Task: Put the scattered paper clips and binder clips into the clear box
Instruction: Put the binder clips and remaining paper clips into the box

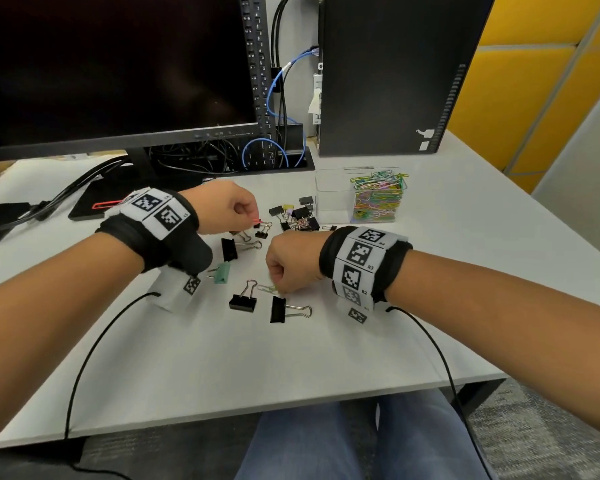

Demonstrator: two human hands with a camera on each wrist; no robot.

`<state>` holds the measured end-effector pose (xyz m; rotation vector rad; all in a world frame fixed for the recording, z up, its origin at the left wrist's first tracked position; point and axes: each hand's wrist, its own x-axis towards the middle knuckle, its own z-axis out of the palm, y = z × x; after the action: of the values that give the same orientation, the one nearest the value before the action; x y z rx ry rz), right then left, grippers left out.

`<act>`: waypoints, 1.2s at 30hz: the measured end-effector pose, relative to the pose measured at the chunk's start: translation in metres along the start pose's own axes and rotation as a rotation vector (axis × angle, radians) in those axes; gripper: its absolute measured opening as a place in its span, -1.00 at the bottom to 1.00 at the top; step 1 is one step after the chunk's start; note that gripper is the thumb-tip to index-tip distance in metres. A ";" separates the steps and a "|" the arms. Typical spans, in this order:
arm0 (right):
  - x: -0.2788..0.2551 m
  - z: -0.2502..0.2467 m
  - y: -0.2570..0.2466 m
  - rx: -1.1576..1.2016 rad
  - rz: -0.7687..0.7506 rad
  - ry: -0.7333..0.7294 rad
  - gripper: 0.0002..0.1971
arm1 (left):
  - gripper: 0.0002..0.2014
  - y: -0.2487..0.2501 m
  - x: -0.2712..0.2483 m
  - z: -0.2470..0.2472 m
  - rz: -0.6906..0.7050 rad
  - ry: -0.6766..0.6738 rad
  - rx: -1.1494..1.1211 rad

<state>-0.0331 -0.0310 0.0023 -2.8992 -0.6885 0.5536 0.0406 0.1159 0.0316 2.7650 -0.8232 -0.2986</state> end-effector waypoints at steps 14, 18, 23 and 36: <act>0.009 -0.002 -0.007 0.034 0.011 -0.057 -0.93 | -0.82 0.032 0.035 -0.002 0.080 0.230 -0.061; 0.003 0.000 0.001 0.041 0.039 -0.046 -0.87 | -0.82 0.040 0.041 -0.007 0.095 0.268 -0.065; -0.005 0.005 0.009 0.062 0.023 0.013 -0.90 | -0.85 0.048 0.047 -0.008 0.103 0.306 -0.074; 0.000 0.004 0.009 0.122 0.025 0.074 -0.78 | -0.86 0.058 0.062 -0.003 0.126 0.363 -0.035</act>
<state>-0.0310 -0.0391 -0.0027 -2.8023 -0.5879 0.4714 0.0630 0.0350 0.0432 2.6043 -0.8770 0.2047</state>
